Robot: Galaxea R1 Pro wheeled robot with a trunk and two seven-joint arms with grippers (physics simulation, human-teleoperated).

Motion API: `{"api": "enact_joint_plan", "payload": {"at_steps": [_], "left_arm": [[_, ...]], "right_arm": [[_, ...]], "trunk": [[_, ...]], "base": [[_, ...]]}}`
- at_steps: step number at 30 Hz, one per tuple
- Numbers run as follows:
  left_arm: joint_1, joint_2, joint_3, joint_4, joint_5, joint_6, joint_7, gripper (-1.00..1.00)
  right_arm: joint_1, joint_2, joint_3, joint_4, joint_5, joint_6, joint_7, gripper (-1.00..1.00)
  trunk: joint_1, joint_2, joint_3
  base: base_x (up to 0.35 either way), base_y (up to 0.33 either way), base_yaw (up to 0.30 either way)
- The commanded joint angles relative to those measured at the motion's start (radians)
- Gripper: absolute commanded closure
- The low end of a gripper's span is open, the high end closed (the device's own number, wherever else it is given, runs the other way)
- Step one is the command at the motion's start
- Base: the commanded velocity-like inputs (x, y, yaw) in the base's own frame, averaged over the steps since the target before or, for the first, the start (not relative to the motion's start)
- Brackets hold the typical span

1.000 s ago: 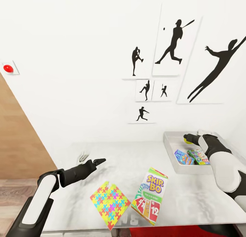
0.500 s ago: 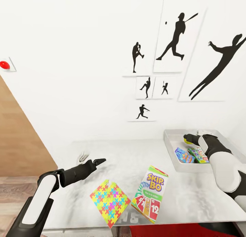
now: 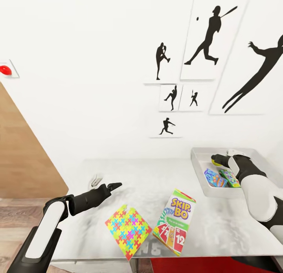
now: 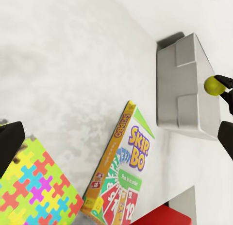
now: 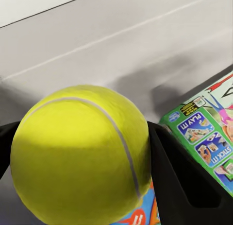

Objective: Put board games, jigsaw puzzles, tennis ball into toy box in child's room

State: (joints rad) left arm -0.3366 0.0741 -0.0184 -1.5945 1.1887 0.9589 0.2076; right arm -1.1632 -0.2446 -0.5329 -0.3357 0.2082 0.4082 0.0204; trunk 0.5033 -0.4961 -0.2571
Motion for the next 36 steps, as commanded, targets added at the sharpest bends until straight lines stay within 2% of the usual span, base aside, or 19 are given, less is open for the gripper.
{"api": "enact_joint_plan", "payload": {"at_steps": [1,8,15,20,29,36], "left_arm": [[-0.001,0.001,-0.001,-0.001,0.011,0.001,0.01,-1.0],[-0.001,0.001,-0.002,-0.001,0.01,0.001,0.01,-1.0],[-0.005,0.0,-0.001,-0.007,0.01,0.002,0.01,-1.0],[-0.048,-0.001,-0.001,-0.012,0.014,0.011,0.007,-1.0],[-0.075,-0.003,-0.003,-0.013,0.054,0.016,-0.027,-1.0],[-0.072,-0.009,-0.045,-0.013,0.06,0.015,-0.032,-1.0]], "right_arm": [[-0.001,0.0,-0.007,-0.001,0.005,0.004,0.001,1.0],[0.001,-0.002,-0.008,-0.009,0.003,-0.001,0.001,1.0],[0.002,-0.002,-0.009,-0.014,-0.016,-0.058,-0.001,1.0],[0.001,-0.005,-0.009,-0.015,-0.019,-0.06,-0.002,1.0],[0.0,-0.013,-0.009,-0.014,-0.022,-0.057,-0.001,1.0],[0.0,-0.022,-0.009,-0.014,-0.023,-0.056,-0.001,1.0]], "trunk": [[0.0,-0.002,-0.003],[0.0,-0.002,-0.013],[0.0,-0.002,-0.015],[0.0,-0.002,-0.021],[0.0,-0.002,-0.035],[0.0,-0.002,-0.046]], "base": [[0.0,0.0,0.072],[0.0,0.0,0.051],[0.0,0.0,0.007],[0.0,0.0,0.001],[0.0,0.0,0.0],[0.0,0.0,0.035]]}}
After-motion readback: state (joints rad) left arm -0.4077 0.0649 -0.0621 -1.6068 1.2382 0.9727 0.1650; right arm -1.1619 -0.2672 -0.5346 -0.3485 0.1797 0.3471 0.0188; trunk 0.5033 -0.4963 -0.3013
